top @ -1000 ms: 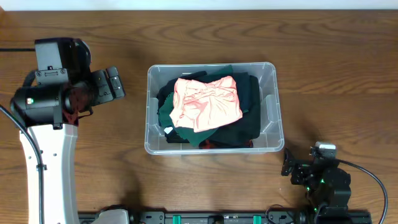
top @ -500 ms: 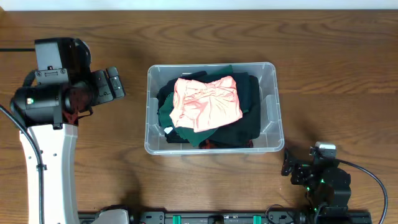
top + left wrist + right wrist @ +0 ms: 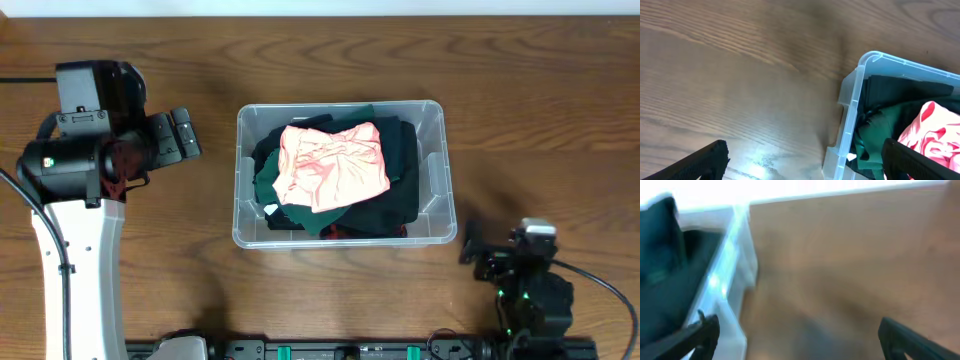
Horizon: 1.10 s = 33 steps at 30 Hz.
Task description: Pack container
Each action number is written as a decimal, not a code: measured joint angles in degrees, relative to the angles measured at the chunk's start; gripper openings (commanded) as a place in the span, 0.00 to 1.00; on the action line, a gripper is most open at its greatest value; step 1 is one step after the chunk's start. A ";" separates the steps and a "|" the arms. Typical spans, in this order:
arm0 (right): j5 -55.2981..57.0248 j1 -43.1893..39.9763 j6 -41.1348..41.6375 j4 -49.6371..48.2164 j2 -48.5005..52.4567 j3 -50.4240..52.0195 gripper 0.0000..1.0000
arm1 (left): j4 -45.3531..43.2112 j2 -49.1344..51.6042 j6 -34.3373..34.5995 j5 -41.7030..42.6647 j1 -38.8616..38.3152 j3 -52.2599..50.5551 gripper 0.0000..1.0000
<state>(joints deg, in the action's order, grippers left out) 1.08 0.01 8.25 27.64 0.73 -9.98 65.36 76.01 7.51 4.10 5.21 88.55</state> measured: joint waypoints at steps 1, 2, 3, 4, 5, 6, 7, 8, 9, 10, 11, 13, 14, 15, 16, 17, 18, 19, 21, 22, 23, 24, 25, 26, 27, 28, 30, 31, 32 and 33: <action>0.42 0.00 -0.31 -2.01 -0.04 0.04 0.99 | 0.00 0.00 0.00 0.00 0.00 0.00 0.98; 0.68 0.00 -0.57 -3.76 -0.04 0.11 0.99 | 0.02 0.00 0.00 0.00 0.00 0.00 0.98; 1.09 0.00 -0.81 -5.75 -0.07 0.42 0.99 | 0.00 0.00 0.00 0.00 0.00 0.00 0.98; 1.40 0.00 -1.01 -7.78 -0.09 0.85 0.99 | 0.00 0.00 0.00 0.00 0.00 0.00 0.98; 1.75 0.00 -1.16 -9.57 -0.11 1.60 0.99 | 0.00 0.00 0.00 0.00 0.00 0.00 0.98; 1.92 0.00 -1.27 -10.60 -0.13 2.29 0.99 | 0.00 0.00 0.00 0.00 0.00 0.00 0.98; 2.03 0.00 -1.31 -11.02 -0.13 3.04 0.99 | 0.00 0.00 0.00 0.00 0.00 0.00 0.98; 2.16 0.00 -1.33 -11.06 -0.11 3.78 0.99 | 0.02 0.00 0.00 0.00 0.00 0.00 0.98; 2.25 0.00 -1.33 -11.23 -0.11 4.39 0.99 | 0.00 0.00 0.00 0.00 0.00 0.00 0.98; 2.36 0.00 -1.33 -11.67 -0.11 4.90 0.99 | 0.02 0.00 0.00 0.00 0.00 0.00 0.98; 2.40 0.00 -1.36 -12.46 -0.02 5.03 0.99 | 0.02 0.00 0.00 0.00 0.00 0.00 0.98; 2.56 0.00 -1.44 -14.97 -0.04 5.46 0.99 | 0.00 0.00 0.00 0.00 0.00 0.00 0.98; 2.60 0.00 -1.53 -16.46 -0.07 5.86 0.99 | 0.00 0.00 0.00 0.00 0.00 0.00 0.98; 2.60 0.00 -1.53 -17.94 -0.04 6.27 0.99 | 0.00 0.00 0.00 0.00 0.00 0.00 0.98; 2.58 0.00 -1.55 -19.54 -0.04 6.80 0.99 | 0.02 0.00 0.00 0.00 0.00 0.00 0.98; 2.51 0.00 -1.55 -20.94 -0.07 7.26 0.99 | 0.00 0.00 0.00 0.00 0.00 0.00 0.98; 2.34 0.00 -1.55 -21.92 -0.09 7.72 0.99 | 0.02 0.00 0.00 0.00 0.00 0.00 0.98; 2.25 0.00 -1.55 -22.84 -0.07 8.28 0.99 | 0.00 0.00 0.00 0.00 0.00 0.00 0.98; 2.03 0.00 -1.55 -23.43 -0.09 8.98 0.99 | 0.00 0.00 0.00 0.00 0.00 0.00 0.98; 1.92 0.00 -1.55 -23.54 -0.09 9.25 0.99 | 0.02 0.00 0.00 0.00 0.00 0.00 0.98; 1.86 0.00 -1.55 -23.63 -0.09 9.42 0.99 | 0.00 0.00 0.00 0.00 0.00 0.00 0.98; 1.79 0.00 -1.55 -23.69 -0.09 9.42 0.99 | 0.02 0.00 0.00 0.00 0.00 0.00 0.98; 1.70 0.00 -1.55 -23.71 -0.09 9.40 0.99 | 0.00 0.00 0.00 0.00 0.00 0.00 0.98; 1.68 0.00 -1.55 -23.69 -0.09 9.42 0.99 | 0.02 0.00 0.00 0.00 0.00 0.00 0.98; 1.66 0.00 -1.55 -23.69 -0.09 9.42 0.99 | 0.00 0.00 0.00 0.00 0.00 0.00 0.98; 1.66 0.00 -1.55 -23.69 -0.09 9.42 0.99 | 0.00 0.00 0.00 0.00 0.00 0.00 0.98; 1.64 0.00 -1.55 -23.69 -0.09 9.42 0.99 | 0.02 0.00 0.00 0.00 0.00 0.00 0.98; 1.66 0.00 -1.55 -23.69 -0.09 9.40 0.99 | 0.00 0.00 0.00 0.00 0.00 0.00 0.98; 1.64 0.00 -1.55 -23.69 -0.09 9.40 0.99 | 0.00 0.00 0.00 0.00 0.00 0.00 0.98; 1.64 0.00 -1.55 -23.69 -0.09 9.42 0.99 | 0.00 0.00 0.00 0.00 0.00 0.00 0.98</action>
<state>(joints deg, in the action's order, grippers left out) 2.72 0.01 6.70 3.95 0.64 -0.56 65.36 76.01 7.51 4.10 5.21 88.55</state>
